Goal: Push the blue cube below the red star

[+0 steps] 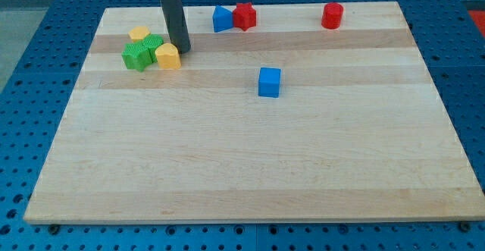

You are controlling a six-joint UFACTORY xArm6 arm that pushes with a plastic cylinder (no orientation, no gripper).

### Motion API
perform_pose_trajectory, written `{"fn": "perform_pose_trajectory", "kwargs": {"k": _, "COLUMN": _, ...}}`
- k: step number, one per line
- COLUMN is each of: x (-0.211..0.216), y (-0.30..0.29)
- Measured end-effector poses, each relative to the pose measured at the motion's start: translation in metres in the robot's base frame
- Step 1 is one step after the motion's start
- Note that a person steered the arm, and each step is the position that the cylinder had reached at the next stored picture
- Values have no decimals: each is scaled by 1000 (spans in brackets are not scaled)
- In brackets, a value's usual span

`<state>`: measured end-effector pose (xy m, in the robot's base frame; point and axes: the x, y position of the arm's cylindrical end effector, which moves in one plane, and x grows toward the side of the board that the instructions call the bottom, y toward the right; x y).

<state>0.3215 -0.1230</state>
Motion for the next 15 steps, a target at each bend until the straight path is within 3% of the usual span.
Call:
{"fn": "perform_pose_trajectory", "kwargs": {"k": 3, "x": 139, "y": 69}}
{"fn": "perform_pose_trajectory", "kwargs": {"k": 4, "x": 155, "y": 132}}
{"fn": "perform_pose_trajectory", "kwargs": {"k": 6, "x": 82, "y": 191}}
{"fn": "perform_pose_trajectory", "kwargs": {"k": 7, "x": 68, "y": 188}}
{"fn": "perform_pose_trajectory", "kwargs": {"k": 8, "x": 110, "y": 177}}
{"fn": "perform_pose_trajectory", "kwargs": {"k": 9, "x": 107, "y": 169}}
{"fn": "perform_pose_trajectory", "kwargs": {"k": 11, "x": 42, "y": 140}}
{"fn": "perform_pose_trajectory", "kwargs": {"k": 13, "x": 59, "y": 97}}
{"fn": "perform_pose_trajectory", "kwargs": {"k": 15, "x": 10, "y": 95}}
